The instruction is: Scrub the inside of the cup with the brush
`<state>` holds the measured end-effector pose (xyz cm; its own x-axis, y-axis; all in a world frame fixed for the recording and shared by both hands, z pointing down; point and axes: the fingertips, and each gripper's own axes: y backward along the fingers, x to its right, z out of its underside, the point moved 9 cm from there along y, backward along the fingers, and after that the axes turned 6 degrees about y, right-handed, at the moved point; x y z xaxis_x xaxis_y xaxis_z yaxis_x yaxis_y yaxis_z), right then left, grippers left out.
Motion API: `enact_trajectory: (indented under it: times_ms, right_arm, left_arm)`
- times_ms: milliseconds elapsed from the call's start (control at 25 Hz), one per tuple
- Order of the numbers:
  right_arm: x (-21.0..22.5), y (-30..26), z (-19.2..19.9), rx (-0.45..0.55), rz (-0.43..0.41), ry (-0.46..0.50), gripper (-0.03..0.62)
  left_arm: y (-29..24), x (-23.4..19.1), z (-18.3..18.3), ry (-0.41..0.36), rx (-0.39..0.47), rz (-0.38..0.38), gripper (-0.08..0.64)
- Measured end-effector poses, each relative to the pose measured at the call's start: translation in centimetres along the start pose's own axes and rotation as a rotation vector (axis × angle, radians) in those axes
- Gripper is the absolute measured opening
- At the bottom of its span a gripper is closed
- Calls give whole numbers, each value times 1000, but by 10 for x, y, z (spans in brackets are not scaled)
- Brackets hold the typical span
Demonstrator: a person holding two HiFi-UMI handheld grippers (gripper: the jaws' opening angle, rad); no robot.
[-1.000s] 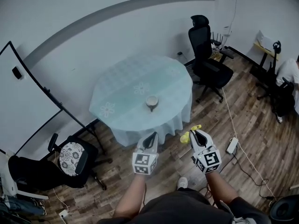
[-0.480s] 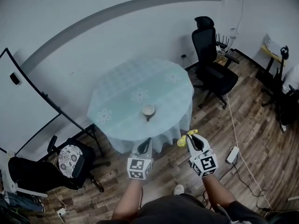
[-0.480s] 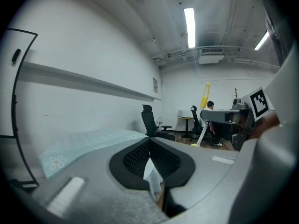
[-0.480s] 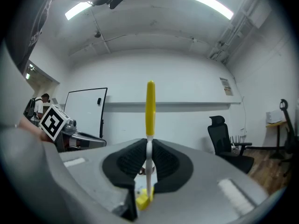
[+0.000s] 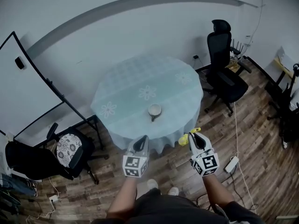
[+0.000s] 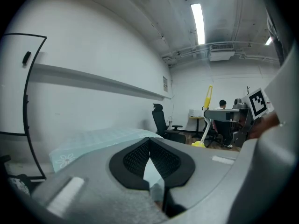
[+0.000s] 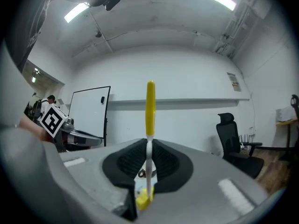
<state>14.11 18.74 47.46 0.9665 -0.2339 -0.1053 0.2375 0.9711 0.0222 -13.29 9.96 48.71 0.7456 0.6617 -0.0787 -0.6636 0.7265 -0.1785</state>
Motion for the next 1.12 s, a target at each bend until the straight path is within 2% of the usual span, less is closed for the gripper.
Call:
enact_trajectory:
  times_ms: [200, 680, 960, 1120]
  right_arm:
    - [-6, -54, -8, -5, -50, 85, 38]
    - [-27, -171, -18, 8, 24, 86, 38]
    - [-41, -204, -21, 12, 45, 85, 38]
    - [-36, -218, -23, 13, 47, 86, 38]
  left_arm:
    - [-26, -42, -7, -4, 6, 13, 5]
    - [-84, -148, -17, 11, 21, 63, 5]
    - [-93, -180, -13, 19, 7, 80, 5]
    - [-104, -185, -13, 28, 1, 87, 5]
